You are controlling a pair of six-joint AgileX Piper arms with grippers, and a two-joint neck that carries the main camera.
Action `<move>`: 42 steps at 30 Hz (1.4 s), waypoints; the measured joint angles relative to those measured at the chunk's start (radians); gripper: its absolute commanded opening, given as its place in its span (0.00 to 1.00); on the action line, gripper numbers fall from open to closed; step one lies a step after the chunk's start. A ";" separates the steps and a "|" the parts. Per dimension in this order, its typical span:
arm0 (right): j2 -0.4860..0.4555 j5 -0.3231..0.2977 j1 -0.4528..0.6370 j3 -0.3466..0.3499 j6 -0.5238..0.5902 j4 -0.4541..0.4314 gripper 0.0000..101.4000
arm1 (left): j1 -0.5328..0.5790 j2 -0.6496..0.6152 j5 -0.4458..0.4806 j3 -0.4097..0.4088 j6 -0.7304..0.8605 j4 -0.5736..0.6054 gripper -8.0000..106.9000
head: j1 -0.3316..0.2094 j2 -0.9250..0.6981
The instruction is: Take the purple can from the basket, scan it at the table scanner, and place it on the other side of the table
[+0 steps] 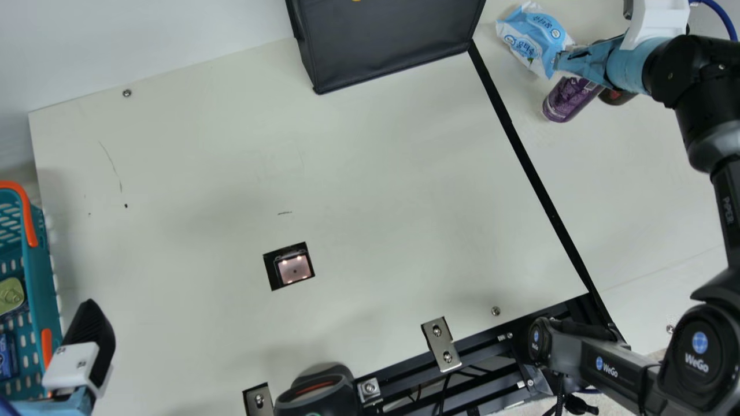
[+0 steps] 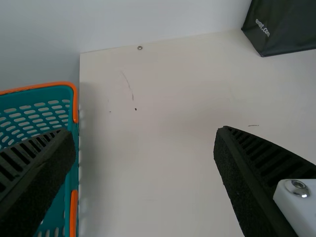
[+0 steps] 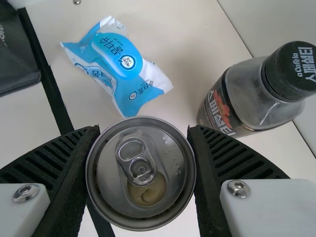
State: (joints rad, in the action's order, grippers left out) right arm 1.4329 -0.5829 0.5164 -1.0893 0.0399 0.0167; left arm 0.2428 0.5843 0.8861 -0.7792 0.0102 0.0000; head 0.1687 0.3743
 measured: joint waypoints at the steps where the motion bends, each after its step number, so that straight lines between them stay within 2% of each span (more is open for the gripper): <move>1: 0.007 0.002 0.000 -0.001 -0.005 -0.003 0.00 | 0.000 0.000 0.000 0.000 0.000 0.000 0.85 | 0.000 0.000; 12: 0.055 0.032 -0.013 -0.013 -0.058 -0.033 0.00 | 0.000 0.000 0.000 0.000 0.000 0.000 0.85 | 0.000 0.000; 40: 0.084 0.037 -0.035 -0.007 -0.132 -0.084 0.92 | 0.000 0.000 0.000 0.000 0.000 0.000 0.85 | 0.000 0.000; 42: 0.081 0.037 -0.035 -0.007 -0.132 -0.085 0.94 | 0.000 0.000 0.000 0.000 0.000 0.000 0.85 | -0.002 0.000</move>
State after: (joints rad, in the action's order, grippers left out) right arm 1.5137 -0.5463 0.4811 -1.0962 -0.0920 -0.0679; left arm 0.2428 0.5843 0.8861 -0.7792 0.0102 0.0000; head 0.1672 0.3743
